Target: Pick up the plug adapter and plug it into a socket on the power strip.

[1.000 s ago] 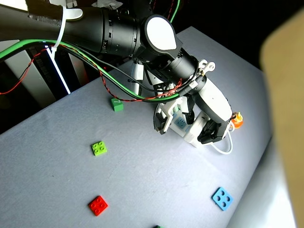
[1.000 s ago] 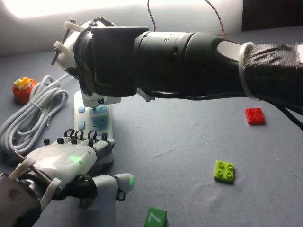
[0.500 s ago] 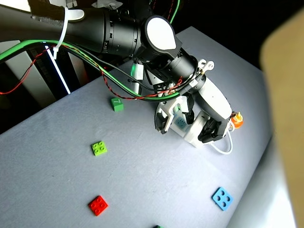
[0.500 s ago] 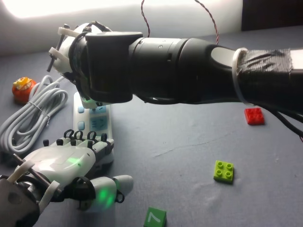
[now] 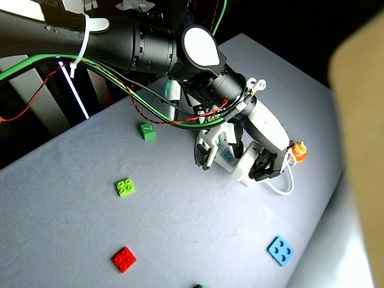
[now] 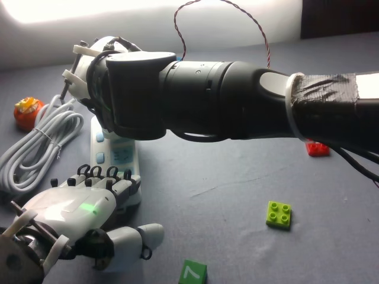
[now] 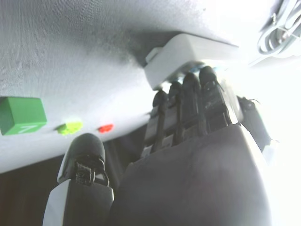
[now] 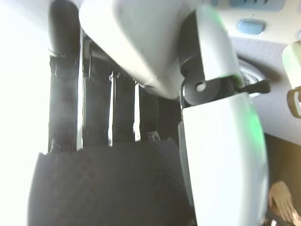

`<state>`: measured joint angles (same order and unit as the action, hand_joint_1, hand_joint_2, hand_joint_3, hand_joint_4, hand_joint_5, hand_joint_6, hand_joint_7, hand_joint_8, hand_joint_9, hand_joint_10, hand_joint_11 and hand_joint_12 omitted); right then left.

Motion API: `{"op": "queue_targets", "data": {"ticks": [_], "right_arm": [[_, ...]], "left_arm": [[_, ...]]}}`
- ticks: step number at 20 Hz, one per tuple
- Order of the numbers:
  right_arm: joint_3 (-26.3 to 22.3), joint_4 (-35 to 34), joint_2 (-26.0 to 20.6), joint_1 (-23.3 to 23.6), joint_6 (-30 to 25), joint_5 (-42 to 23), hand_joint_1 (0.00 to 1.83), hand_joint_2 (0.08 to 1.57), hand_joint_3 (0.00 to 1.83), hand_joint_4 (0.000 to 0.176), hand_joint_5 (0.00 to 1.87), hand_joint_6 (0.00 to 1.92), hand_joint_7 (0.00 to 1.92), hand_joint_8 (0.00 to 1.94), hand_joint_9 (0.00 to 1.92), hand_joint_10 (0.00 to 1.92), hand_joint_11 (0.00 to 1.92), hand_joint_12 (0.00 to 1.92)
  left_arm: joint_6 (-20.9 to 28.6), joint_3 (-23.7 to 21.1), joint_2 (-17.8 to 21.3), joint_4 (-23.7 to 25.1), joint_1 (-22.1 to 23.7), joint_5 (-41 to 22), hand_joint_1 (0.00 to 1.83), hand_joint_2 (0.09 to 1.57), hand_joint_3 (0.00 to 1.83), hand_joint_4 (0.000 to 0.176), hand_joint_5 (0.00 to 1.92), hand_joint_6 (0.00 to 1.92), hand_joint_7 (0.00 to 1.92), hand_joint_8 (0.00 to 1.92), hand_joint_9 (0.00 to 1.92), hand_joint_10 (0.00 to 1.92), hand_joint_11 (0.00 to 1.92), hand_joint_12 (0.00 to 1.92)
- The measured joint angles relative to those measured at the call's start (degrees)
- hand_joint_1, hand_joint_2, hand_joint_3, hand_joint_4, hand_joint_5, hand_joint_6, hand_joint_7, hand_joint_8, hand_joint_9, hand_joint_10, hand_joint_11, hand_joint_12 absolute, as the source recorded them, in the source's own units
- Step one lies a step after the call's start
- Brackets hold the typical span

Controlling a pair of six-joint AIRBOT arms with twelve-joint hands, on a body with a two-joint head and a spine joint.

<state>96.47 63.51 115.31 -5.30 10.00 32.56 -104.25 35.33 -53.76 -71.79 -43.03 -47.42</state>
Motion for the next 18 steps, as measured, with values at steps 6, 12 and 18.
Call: {"op": "queue_targets", "data": {"ticks": [6, 12, 18], "right_arm": [[0.00, 0.13, -0.17, -0.13, -0.11, -0.31, 1.22, 1.14, 0.00, 0.000, 0.82, 1.21, 1.07, 0.87, 1.25, 0.00, 0.79, 1.09], [0.00, -0.48, -0.68, 0.07, -0.31, -1.20, 1.22, 1.12, 0.00, 0.000, 0.87, 1.16, 1.09, 0.81, 1.25, 0.00, 0.81, 1.09], [0.00, -0.68, -0.96, 0.07, -0.31, -1.92, 1.21, 1.14, 0.00, 0.000, 0.84, 1.19, 1.06, 0.88, 1.21, 0.00, 0.78, 1.10]], "left_arm": [[0.63, -0.28, 0.00, -0.13, -0.13, -0.31, 0.00, 1.32, 0.00, 0.000, 0.09, 0.00, 0.14, 0.00, 0.10, 0.00, 0.00, 0.12], [0.76, -0.42, 0.00, -0.37, -0.13, -0.37, 0.00, 1.31, 0.00, 0.000, 0.12, 0.00, 0.15, 0.00, 0.11, 0.00, 0.00, 0.19], [0.81, -0.42, 0.00, -0.39, -0.13, -0.37, 0.00, 1.31, 0.00, 0.000, 0.12, 0.01, 0.17, 0.01, 0.14, 0.01, 0.00, 0.22]]}}
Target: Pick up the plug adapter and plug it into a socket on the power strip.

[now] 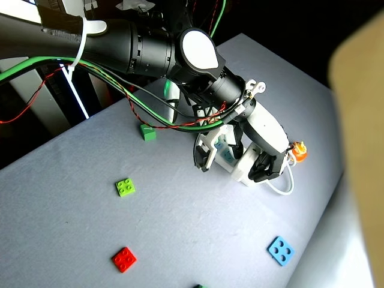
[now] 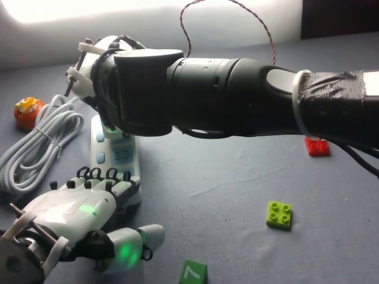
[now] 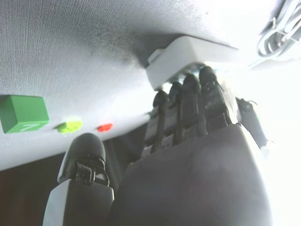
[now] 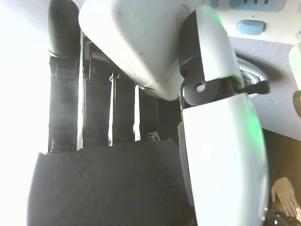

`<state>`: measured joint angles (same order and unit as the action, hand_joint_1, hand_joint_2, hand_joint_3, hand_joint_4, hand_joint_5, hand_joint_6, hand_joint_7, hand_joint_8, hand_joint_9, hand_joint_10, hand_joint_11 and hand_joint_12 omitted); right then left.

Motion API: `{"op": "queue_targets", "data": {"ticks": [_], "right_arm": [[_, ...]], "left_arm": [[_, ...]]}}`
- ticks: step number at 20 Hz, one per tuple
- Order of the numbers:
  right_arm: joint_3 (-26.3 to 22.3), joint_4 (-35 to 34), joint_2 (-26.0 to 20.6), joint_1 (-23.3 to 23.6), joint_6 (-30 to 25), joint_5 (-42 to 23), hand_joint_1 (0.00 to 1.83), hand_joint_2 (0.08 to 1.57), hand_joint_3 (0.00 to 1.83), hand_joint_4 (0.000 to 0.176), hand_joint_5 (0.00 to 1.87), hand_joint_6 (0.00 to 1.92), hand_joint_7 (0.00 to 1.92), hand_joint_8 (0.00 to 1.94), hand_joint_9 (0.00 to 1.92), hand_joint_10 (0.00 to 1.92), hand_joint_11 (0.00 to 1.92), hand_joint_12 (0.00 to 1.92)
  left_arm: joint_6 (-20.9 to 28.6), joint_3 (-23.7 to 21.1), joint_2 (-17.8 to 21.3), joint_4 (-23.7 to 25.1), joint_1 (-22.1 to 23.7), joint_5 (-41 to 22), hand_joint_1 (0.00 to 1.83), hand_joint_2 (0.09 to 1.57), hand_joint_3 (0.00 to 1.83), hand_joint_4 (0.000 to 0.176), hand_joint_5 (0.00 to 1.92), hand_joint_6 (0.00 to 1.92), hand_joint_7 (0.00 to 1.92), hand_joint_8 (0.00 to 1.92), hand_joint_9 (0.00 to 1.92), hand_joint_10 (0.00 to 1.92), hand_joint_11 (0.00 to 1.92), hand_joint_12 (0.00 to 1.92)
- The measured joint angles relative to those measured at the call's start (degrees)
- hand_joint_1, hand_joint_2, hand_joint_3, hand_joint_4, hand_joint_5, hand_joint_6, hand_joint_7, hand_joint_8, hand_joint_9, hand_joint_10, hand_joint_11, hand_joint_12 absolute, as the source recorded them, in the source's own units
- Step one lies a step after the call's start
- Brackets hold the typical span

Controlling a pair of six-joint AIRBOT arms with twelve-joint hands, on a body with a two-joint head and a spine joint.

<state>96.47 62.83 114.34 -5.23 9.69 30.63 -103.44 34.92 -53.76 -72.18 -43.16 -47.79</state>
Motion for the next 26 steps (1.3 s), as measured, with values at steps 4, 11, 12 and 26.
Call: {"op": "queue_targets", "data": {"ticks": [4, 11, 12, 26], "right_arm": [[0.00, 0.79, -0.31, 0.00, -0.72, -0.52, 0.94, 1.13, 0.00, 0.000, 0.78, 0.33, 1.04, 0.09, 1.10, 0.01, 0.69, 1.07], [-0.09, 0.39, -0.31, 0.07, -1.81, -1.53, 0.89, 1.12, 0.00, 0.000, 0.77, 0.00, 0.91, 0.00, 0.92, 0.00, 0.47, 1.12], [-0.09, 0.37, -0.39, 0.07, -1.81, -1.55, 0.88, 1.10, 0.00, 0.000, 0.74, 0.00, 0.88, 0.00, 0.89, 0.00, 0.43, 1.13], [-21.66, 1.03, -21.79, 5.92, -8.37, -6.03, 0.64, 1.09, 0.00, 0.000, 0.38, 0.00, 0.48, 0.00, 0.48, 0.00, 0.03, 1.14]], "left_arm": [[0.00, 0.00, 0.00, 0.02, 0.00, 0.00, 0.00, 1.31, 0.00, 0.000, 0.12, 0.00, 0.16, 0.00, 0.13, 0.00, 0.00, 0.19], [0.04, 0.00, 0.00, 0.04, 0.00, 0.07, 0.00, 1.30, 0.00, 0.000, 0.11, 0.00, 0.17, 0.00, 0.15, 0.00, 0.00, 0.25], [0.04, 0.00, 0.00, 0.04, 0.02, 0.07, 0.00, 1.31, 0.00, 0.000, 0.11, 0.00, 0.17, 0.00, 0.14, 0.00, 0.00, 0.24], [-0.13, 0.02, 2.23, -2.08, 3.58, 3.76, 0.00, 1.30, 0.00, 0.000, 0.11, 0.00, 0.17, 0.00, 0.13, 0.00, 0.00, 0.22]]}}
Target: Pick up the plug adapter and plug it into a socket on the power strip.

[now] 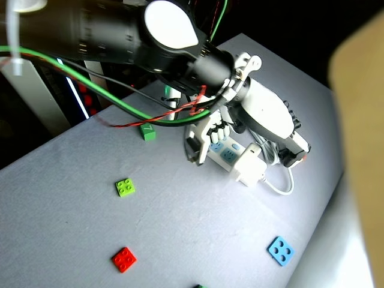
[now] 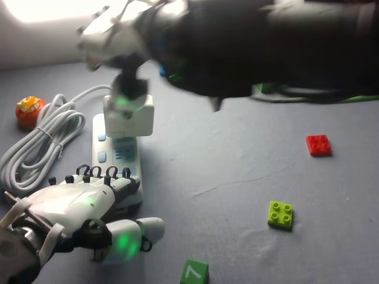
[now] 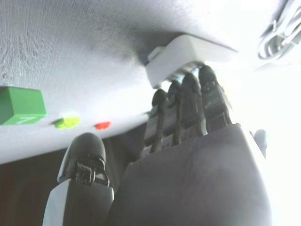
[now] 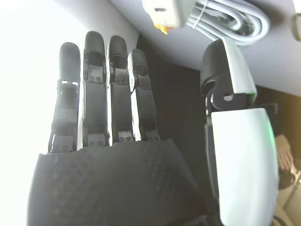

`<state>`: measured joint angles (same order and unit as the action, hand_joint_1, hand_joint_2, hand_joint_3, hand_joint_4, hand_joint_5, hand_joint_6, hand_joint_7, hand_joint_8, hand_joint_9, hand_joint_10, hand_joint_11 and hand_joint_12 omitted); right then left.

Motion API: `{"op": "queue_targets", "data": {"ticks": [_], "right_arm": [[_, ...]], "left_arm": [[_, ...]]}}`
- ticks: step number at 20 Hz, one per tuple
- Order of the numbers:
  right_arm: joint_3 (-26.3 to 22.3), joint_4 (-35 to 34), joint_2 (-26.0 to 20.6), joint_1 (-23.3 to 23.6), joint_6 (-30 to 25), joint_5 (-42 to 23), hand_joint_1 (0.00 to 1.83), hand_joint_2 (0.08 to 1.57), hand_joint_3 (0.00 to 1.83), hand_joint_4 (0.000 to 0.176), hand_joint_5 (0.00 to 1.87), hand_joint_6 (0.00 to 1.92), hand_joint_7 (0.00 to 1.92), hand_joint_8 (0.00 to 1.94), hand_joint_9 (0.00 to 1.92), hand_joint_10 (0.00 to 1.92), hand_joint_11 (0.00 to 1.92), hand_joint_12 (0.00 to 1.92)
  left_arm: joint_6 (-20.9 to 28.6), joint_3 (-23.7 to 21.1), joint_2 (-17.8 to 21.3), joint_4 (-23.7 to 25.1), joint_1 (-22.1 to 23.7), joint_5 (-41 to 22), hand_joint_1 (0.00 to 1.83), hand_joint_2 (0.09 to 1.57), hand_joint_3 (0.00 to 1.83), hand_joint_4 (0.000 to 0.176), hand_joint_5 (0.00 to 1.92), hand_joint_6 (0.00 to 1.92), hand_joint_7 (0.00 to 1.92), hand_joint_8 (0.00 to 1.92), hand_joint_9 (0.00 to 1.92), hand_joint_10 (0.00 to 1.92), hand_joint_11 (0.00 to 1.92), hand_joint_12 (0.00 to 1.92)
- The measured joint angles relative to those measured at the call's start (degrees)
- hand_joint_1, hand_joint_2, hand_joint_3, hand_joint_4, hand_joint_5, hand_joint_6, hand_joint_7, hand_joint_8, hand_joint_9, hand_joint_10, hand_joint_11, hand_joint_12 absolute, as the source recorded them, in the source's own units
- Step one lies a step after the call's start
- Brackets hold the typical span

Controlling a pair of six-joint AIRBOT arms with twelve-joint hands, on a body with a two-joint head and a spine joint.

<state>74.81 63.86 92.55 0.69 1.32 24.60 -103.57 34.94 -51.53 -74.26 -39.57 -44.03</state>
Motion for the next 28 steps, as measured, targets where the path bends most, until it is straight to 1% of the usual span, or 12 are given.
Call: {"op": "queue_targets", "data": {"ticks": [7, 13, 14, 15, 17, 18, 20, 22, 23, 25, 26, 28], "right_arm": [[-13.68, 1.40, -21.05, -1.18, -8.87, -7.65, 0.46, 1.09, 0.00, 0.000, 0.27, 0.00, 0.35, 0.00, 0.33, 0.00, 0.00, 0.89], [-19.80, 1.11, -27.87, -1.92, -9.70, -12.74, 0.51, 0.99, 0.00, 0.000, 0.44, 0.04, 0.52, 0.04, 0.51, 0.05, 0.01, 1.05], [-21.14, 1.09, -29.27, -1.27, -9.55, -12.90, 0.51, 0.99, 0.00, 0.000, 0.48, 0.06, 0.55, 0.05, 0.55, 0.07, 0.03, 1.06], [-22.49, 0.94, -30.64, -0.63, -8.76, -12.94, 0.51, 0.97, 0.00, 0.000, 0.46, 0.14, 0.52, 0.17, 0.52, 0.23, 0.03, 1.10], [-24.96, 1.27, -33.03, 0.61, -6.27, -12.98, 0.47, 0.96, 0.00, 0.000, 0.23, 0.82, 0.22, 1.02, 0.27, 0.98, 0.00, 1.29], [-25.62, 1.36, -33.66, 0.61, -5.99, -13.38, 0.45, 0.95, 0.00, 0.000, 0.10, 1.33, 0.08, 1.44, 0.14, 1.41, 0.00, 1.56], [-26.97, 1.07, -34.64, 0.57, -6.23, -13.81, 0.43, 0.93, 0.00, 0.000, 0.00, 1.91, 0.01, 1.93, 0.07, 1.91, 0.06, 1.91], [-27.32, 1.27, -34.73, 0.55, -6.69, -13.92, 0.44, 0.93, 0.00, 0.000, 0.02, 1.92, 0.00, 1.94, 0.07, 1.92, 0.10, 1.92], [-27.54, 1.31, -34.77, 0.07, -6.91, -13.33, 0.46, 0.93, 0.00, 0.000, 0.11, 1.92, 0.00, 1.94, 0.06, 1.92, 0.18, 1.92], [-27.89, 0.94, -34.84, -1.03, -7.13, -12.26, 0.22, 1.02, 0.01, 0.000, 0.37, 1.92, 0.33, 1.94, 0.35, 1.92, 0.56, 1.92], [-27.93, 0.92, -34.99, -1.14, -7.13, -12.02, 0.22, 1.02, 0.01, 0.000, 0.37, 1.92, 0.33, 1.94, 0.35, 1.92, 0.56, 1.92], [-27.93, 1.18, -35.19, -1.14, -7.10, -11.72, 0.22, 1.07, 0.01, 0.000, 0.75, 1.92, 0.83, 1.94, 0.84, 1.92, 0.99, 1.92]], "left_arm": [[-2.01, 0.92, 4.66, -1.49, 6.38, 5.88, 0.00, 1.31, 0.00, 0.000, 0.10, 0.00, 0.16, 0.00, 0.13, 0.00, 0.00, 0.20], [-4.85, 1.73, 8.61, -1.07, 12.24, 14.60, 0.00, 1.33, 0.00, 0.000, 0.46, 0.04, 0.58, 0.05, 0.53, 0.08, 0.00, 0.94], [-4.98, 1.70, 9.57, -1.14, 12.85, 15.89, 0.02, 1.35, 0.00, 0.000, 0.39, 0.30, 0.53, 0.20, 0.41, 0.43, 0.00, 1.05], [-5.05, 1.73, 10.40, -1.14, 13.22, 16.92, 0.14, 1.34, 0.00, 0.000, 0.12, 1.11, 0.27, 0.88, 0.19, 1.03, 0.00, 1.27], [-5.51, 1.77, 11.72, -1.20, 14.47, 18.49, 0.20, 1.31, 0.00, 0.000, 0.00, 1.78, 0.05, 1.76, 0.02, 1.83, 0.00, 1.87], [-5.84, 1.79, 12.44, -1.07, 15.17, 19.37, 0.27, 1.29, 0.00, 0.000, 0.00, 1.86, 0.04, 1.89, 0.06, 1.90, 0.03, 1.91], [-7.30, 2.54, 13.57, -0.79, 17.29, 21.51, 0.32, 1.29, 0.00, 0.000, 0.00, 1.92, 0.01, 1.92, 0.10, 1.92, 0.16, 1.92], [-9.42, 2.89, 14.14, -0.76, 19.41, 22.03, 0.31, 1.29, 0.00, 0.000, 0.01, 1.92, 0.02, 1.92, 0.11, 1.92, 0.19, 1.92], [-10.56, 3.17, 14.19, -0.79, 20.94, 22.25, 0.17, 1.32, 0.01, 0.000, 0.13, 1.92, 0.16, 1.92, 0.20, 1.92, 0.28, 1.92], [-13.92, 3.58, 14.19, -0.61, 23.78, 22.21, 0.22, 1.30, 0.00, 0.000, 1.02, 1.83, 1.05, 1.92, 0.87, 1.92, 0.66, 1.92], [-14.23, 3.58, 14.19, -0.63, 24.46, 22.03, 0.22, 1.30, 0.00, 0.000, 1.02, 1.83, 1.05, 1.92, 0.87, 1.92, 0.66, 1.92], [-15.93, 3.56, 14.19, -0.70, 26.12, 21.90, 0.36, 1.32, 0.00, 0.000, 1.35, 1.92, 1.42, 1.92, 1.29, 1.92, 1.08, 1.92]]}}
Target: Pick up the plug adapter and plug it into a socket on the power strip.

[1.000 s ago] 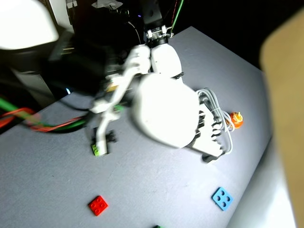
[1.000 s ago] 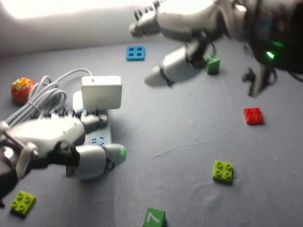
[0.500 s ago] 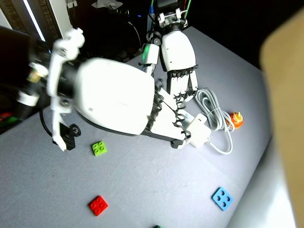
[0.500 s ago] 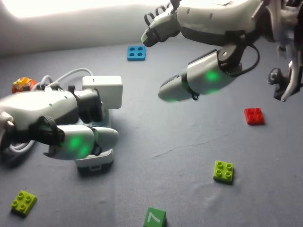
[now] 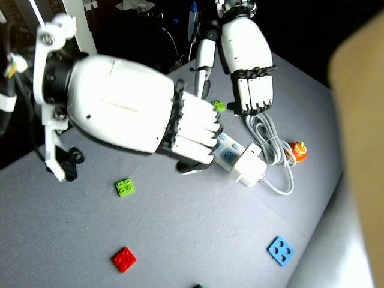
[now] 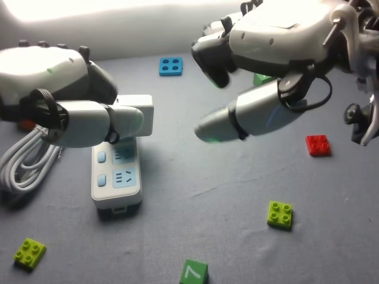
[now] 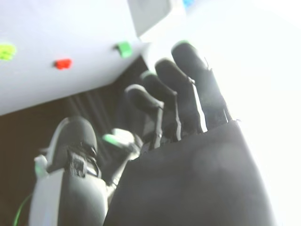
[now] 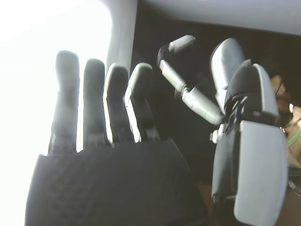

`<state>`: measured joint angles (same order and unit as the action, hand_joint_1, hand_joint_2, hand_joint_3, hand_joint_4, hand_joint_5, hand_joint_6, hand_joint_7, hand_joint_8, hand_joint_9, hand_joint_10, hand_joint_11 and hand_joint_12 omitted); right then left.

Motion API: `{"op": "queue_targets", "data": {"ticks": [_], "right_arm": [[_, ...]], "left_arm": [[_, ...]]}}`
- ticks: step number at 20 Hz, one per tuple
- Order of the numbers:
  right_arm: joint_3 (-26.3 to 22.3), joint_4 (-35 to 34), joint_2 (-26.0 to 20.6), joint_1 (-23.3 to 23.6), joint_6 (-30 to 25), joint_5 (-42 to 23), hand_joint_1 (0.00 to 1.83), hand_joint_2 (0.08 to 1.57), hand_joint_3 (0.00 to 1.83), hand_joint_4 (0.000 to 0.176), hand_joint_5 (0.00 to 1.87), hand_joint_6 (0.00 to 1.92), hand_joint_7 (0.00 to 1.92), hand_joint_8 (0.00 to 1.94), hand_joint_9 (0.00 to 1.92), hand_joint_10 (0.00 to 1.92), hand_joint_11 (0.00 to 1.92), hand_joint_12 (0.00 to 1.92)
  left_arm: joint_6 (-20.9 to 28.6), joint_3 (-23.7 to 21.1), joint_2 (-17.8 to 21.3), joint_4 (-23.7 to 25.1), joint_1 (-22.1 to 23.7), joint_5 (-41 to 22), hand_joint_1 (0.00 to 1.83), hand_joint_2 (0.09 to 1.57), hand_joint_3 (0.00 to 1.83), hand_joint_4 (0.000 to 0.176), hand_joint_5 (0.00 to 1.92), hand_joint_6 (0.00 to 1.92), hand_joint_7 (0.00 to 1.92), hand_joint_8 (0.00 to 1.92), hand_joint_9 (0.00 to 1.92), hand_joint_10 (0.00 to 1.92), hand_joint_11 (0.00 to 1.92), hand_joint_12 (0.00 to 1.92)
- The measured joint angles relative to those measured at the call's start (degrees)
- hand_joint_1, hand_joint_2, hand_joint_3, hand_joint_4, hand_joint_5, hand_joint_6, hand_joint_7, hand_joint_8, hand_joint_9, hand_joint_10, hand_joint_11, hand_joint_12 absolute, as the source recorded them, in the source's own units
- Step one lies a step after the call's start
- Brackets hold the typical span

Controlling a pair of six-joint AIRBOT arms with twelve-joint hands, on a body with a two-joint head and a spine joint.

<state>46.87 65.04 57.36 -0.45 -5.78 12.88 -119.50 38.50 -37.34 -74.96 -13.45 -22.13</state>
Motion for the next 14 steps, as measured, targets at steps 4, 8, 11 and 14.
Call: {"op": "queue_targets", "data": {"ticks": [4, 8, 11, 14], "right_arm": [[0.00, -0.15, 0.02, -0.20, 1.11, 0.11, 0.28, 1.15, 0.00, 0.000, 1.49, 1.92, 1.55, 1.94, 1.56, 1.92, 1.55, 1.92], [0.00, -0.13, -0.57, -0.20, 1.11, 0.28, 0.43, 1.33, 0.02, 0.000, 1.57, 1.92, 1.65, 1.94, 1.64, 1.92, 1.63, 1.92], [-0.02, -0.17, -0.66, -0.20, 1.31, 0.42, 0.90, 1.45, 0.01, 0.073, 1.49, 1.92, 1.63, 1.94, 1.66, 1.92, 1.67, 1.92], [0.00, -0.22, -1.38, -0.20, 1.81, 0.35, 0.90, 1.45, 0.00, 0.175, 1.47, 1.92, 1.61, 1.94, 1.66, 1.92, 1.67, 1.92]], "left_arm": [[-0.22, -1.92, 0.00, -0.04, -0.35, -0.22, 0.98, 1.31, 0.00, 0.012, 1.48, 1.92, 1.60, 1.92, 1.61, 1.92, 1.53, 1.92], [-0.24, -3.39, 0.00, -0.07, -0.83, -0.35, 1.21, 1.35, 0.00, 0.098, 1.45, 1.92, 1.58, 1.92, 1.61, 1.92, 1.56, 1.92], [-0.22, -4.42, 0.00, -0.07, -0.85, -1.16, 1.23, 1.33, 0.00, 0.175, 1.46, 1.92, 1.56, 1.92, 1.58, 1.92, 1.53, 1.92], [-0.24, -4.96, 0.00, -0.09, -1.42, -1.60, 1.24, 1.35, 0.00, 0.176, 1.42, 1.92, 1.52, 1.92, 1.53, 1.92, 1.49, 1.92]]}}
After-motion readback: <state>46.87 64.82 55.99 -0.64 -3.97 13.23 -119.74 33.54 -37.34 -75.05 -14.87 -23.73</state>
